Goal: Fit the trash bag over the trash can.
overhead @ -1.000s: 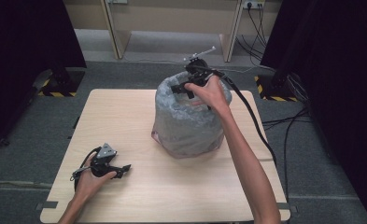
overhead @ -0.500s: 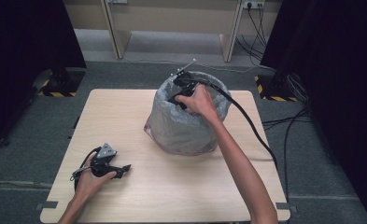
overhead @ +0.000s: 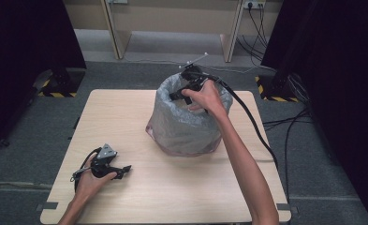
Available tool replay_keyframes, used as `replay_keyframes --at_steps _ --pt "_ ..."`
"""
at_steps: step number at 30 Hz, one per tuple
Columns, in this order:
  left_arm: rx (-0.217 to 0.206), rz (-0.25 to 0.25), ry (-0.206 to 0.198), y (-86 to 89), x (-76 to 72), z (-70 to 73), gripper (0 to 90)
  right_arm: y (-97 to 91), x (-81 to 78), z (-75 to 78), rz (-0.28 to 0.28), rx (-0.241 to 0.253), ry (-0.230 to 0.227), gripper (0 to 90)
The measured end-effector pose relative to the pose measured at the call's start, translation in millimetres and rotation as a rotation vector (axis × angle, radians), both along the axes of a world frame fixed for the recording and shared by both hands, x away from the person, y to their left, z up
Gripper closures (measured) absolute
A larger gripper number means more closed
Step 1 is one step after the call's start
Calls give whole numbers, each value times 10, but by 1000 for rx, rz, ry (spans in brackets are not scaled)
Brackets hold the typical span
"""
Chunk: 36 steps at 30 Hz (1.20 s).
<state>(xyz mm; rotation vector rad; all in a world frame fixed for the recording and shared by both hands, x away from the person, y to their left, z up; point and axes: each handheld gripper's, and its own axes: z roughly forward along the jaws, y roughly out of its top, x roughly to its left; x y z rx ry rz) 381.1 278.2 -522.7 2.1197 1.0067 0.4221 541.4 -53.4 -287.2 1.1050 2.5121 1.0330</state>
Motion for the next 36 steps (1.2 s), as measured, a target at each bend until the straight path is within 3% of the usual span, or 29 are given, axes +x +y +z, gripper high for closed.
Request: replay_keyframes --at_steps 1,5,10,13,19,21,23,25,26,30,31,36 --pt "0 0 0 0 0 0 114 -61 7 64 -16 29 -13 184" --pt "0 0 0 0 1 0 114 -132 29 117 -43 41 -31 184" --pt "0 -1 0 0 1 0 114 -148 133 40 -103 -45 -43 192" --pt "0 -1 0 0 1 0 114 -87 208 -138 -85 -91 5 193" --pt "1 -2 0 0 0 0 114 -24 275 -345 -68 -163 69 203" --pt "2 -3 0 0 0 1 114 -25 278 -351 -67 -164 71 202" --pt "0 -3 0 0 0 0 114 -56 255 -281 -68 -119 59 203" --pt "2 -4 0 1 0 1 114 -68 245 -254 -68 -105 58 203" --pt "2 -4 0 0 0 1 114 -113 216 -163 -71 -62 41 204" --pt "1 -4 0 0 1 1 114 -172 186 -33 -72 -16 16 203" --pt "1 -4 0 0 0 1 114 -208 178 46 -71 20 5 201" --pt "2 -4 0 1 1 1 114 -255 162 201 -80 56 -29 196"
